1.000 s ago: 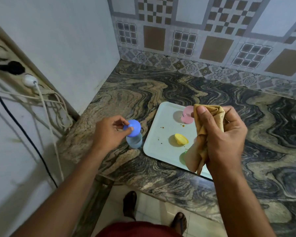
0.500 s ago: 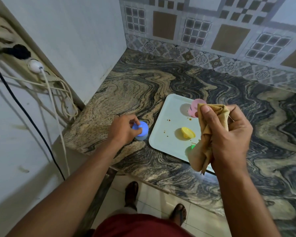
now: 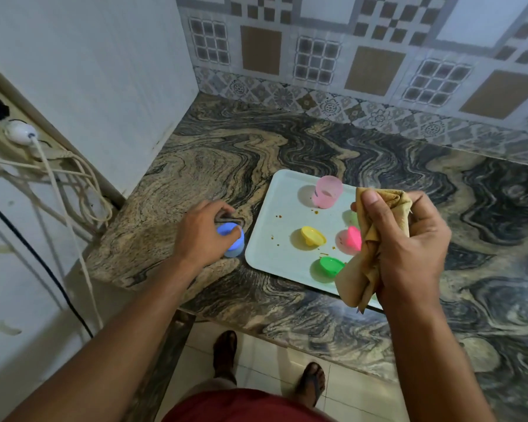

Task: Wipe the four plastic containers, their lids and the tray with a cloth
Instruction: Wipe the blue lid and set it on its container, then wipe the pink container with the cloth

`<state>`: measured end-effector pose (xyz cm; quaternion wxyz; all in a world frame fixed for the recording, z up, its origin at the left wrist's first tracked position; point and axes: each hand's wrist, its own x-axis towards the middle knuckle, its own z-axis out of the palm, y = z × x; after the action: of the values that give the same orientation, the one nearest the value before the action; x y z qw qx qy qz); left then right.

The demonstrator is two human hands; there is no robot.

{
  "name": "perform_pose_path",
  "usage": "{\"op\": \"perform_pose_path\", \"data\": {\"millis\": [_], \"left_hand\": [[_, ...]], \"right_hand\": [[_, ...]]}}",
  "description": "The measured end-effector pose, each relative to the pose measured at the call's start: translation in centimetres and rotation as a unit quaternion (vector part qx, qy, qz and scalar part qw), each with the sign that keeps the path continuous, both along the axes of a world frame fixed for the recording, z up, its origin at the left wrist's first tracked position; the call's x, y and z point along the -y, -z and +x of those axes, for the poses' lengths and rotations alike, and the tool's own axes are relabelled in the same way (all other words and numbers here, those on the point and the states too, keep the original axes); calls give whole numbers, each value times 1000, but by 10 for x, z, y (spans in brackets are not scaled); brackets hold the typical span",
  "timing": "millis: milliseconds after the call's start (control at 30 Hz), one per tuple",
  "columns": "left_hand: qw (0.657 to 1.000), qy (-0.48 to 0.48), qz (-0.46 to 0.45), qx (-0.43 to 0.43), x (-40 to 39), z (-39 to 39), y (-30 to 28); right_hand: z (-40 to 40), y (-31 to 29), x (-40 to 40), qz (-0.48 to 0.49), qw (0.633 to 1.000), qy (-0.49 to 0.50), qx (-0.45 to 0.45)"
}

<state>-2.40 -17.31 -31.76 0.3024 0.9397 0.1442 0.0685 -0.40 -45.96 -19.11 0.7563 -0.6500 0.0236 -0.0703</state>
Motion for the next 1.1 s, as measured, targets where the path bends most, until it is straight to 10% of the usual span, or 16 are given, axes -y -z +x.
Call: {"op": "perform_pose_path", "data": {"millis": [767, 1100], "left_hand": [[952, 251, 168, -53, 139, 181, 14], [963, 168, -5, -211, 113, 202, -9]], "right_hand": [[-24, 9, 83, -12, 990, 139, -28], [-16, 14, 77, -19, 990, 129, -50]]}}
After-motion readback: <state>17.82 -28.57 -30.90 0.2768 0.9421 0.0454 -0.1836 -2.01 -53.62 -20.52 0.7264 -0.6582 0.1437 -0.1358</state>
